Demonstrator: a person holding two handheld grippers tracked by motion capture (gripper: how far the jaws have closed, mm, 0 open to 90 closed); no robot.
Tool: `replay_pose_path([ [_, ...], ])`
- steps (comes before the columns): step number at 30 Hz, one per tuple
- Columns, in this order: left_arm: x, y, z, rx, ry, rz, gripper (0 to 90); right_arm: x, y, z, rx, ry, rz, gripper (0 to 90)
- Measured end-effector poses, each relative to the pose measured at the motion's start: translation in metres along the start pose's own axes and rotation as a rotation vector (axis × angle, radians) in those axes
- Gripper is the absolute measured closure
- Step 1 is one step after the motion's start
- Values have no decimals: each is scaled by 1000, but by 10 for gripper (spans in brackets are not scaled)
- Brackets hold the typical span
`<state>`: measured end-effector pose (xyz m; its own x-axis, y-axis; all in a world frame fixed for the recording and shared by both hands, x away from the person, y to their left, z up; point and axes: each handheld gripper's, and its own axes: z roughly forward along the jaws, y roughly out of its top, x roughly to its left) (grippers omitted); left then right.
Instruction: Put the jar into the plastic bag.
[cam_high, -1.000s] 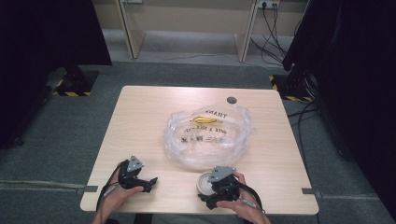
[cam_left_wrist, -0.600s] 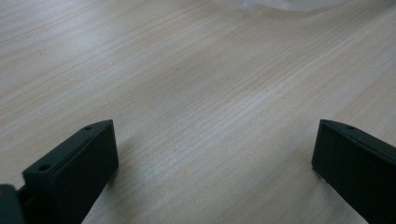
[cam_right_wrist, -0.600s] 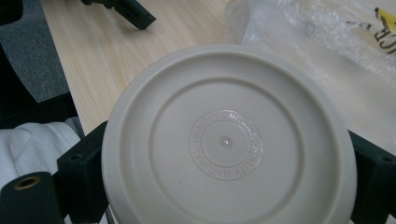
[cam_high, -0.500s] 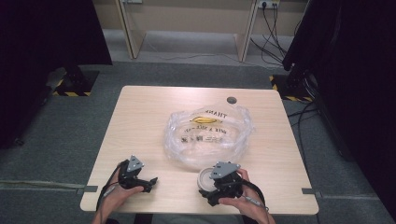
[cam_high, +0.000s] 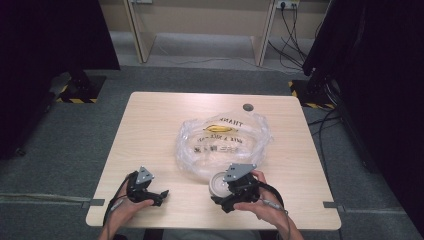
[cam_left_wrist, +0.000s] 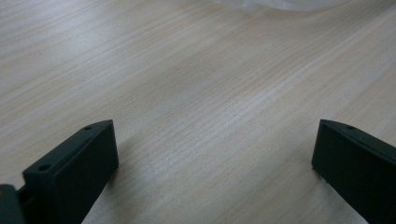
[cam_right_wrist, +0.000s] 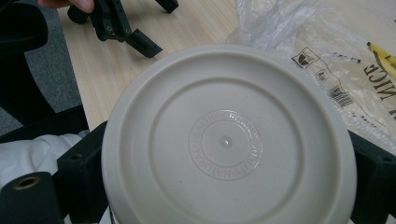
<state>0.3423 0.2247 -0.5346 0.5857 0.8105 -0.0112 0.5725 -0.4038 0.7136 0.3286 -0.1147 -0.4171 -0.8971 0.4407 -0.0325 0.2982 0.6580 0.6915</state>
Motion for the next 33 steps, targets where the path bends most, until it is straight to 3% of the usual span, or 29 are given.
replay_pose_path([
  [20,0,0,0,-1,0,-1,0,-20,46,-25,10,-7,-28,102],
  [33,0,0,0,-1,0,-1,0,-35,74,-29,16,-20,-28,101],
])
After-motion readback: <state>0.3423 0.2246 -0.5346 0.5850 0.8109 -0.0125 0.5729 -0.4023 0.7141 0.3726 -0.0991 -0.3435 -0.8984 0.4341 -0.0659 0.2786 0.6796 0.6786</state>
